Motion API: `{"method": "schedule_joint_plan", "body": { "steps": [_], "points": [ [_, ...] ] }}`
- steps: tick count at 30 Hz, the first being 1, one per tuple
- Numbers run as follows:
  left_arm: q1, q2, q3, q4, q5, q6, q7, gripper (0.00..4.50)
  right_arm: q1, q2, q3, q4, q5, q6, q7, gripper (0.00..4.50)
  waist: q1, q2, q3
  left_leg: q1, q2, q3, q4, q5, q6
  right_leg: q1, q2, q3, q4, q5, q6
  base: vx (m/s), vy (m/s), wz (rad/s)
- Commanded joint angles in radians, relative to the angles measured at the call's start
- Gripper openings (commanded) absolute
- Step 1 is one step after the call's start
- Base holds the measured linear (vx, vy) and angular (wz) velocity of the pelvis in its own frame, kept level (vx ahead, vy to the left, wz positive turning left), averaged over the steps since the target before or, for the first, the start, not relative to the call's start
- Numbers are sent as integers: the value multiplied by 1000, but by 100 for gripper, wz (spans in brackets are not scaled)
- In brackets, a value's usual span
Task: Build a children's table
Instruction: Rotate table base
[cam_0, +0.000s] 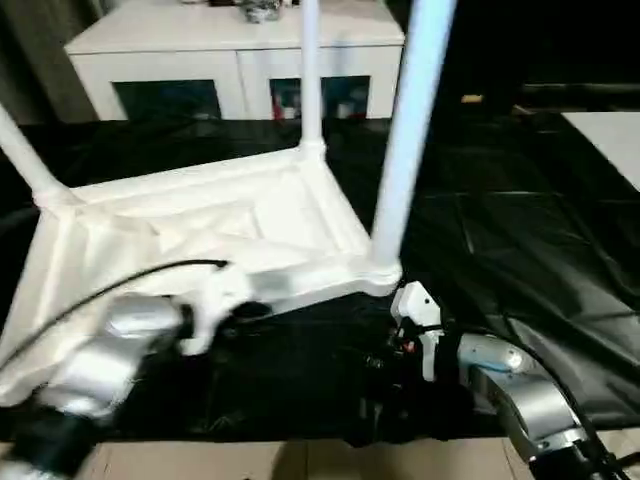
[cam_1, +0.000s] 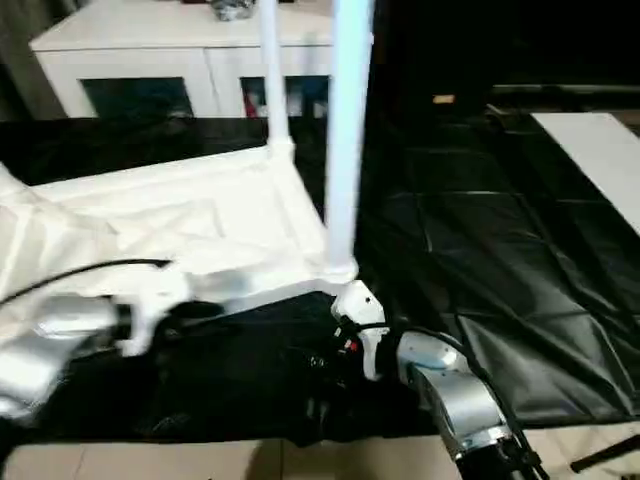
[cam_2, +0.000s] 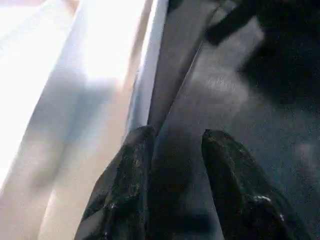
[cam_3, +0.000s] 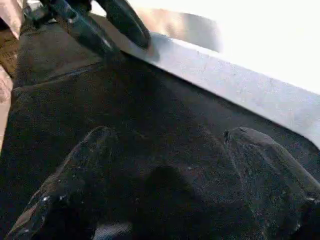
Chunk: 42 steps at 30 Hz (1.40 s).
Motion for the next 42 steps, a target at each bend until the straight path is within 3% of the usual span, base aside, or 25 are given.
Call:
{"method": "schedule_joint_plan", "body": {
  "steps": [1, 5, 9, 13, 18, 22, 23, 34, 42],
  "points": [
    [14, 10, 75, -63, -57, 26, -5, 187, 0, -6, 15, -20, -1, -9, 13, 376, 1, -2, -56, 7, 27, -6, -83, -229, 28, 45, -41, 38, -60, -188, -224, 0, 0, 0],
    [31, 24, 124, -110, -110, 43, -26, 187, 1, -10, 15, -20, 0, -11, 13, 376, 2, -3, -56, 11, 26, -4, -81, -238, 30, 45, -39, 39, -59, -175, -237, 0, 0, 0],
    [52, 78, 139, -116, -100, 53, -30, 187, 3, -12, 19, -22, -5, -15, 16, 376, 1, -4, -55, 10, 24, -6, -82, -242, 30, 46, -39, 39, -60, -198, -218, 0, 0, 0],
    [73, 140, 100, -49, -13, 49, -6, 187, 0, -6, 19, -22, -6, -25, 20, 376, -1, -3, -56, 10, 23, -7, -81, -234, 30, 47, -38, 39, -59, -197, -210, 0, 0, 0],
    [81, 163, 77, 45, 34, 5, 19, 187, 2, 0, 15, -72, 49, 3, 57, 376, 1, 2, -58, 14, 23, -7, -79, -246, 29, 45, -36, 39, -57, -172, -218, 0, 0, 0],
    [78, 166, 74, 61, 31, 0, 18, 187, 5, -2, 18, -78, 50, 0, 62, 376, 2, 6, -58, 15, 25, -9, -82, -256, 20, 45, -40, 39, -56, -177, -223, 0, 0, 0],
    [76, 166, 75, 68, 26, 2, 15, 160, 5, -3, 17, -75, 47, -5, 58, 376, 2, 4, -59, 15, 25, -9, -82, -257, 16, 46, -40, 39, -56, -170, -227, 0, 0, 0],
    [55, 151, 62, 88, 18, -20, -2, 65, 7, -6, 14, -75, 47, -9, 54, 376, 2, 4, -63, 14, 22, -8, -76, -223, 26, 50, -39, 38, -49, -111, -245, 0, 0, 0],
    [18, 114, 24, 112, 26, -44, -7, 25, 10, -11, 15, -72, 40, -16, 51, 376, 3, 7, -61, 15, 22, -8, -77, -252, 18, 51, -41, 39, -52, -149, -242, 0, 0, 0]
  ]
}}
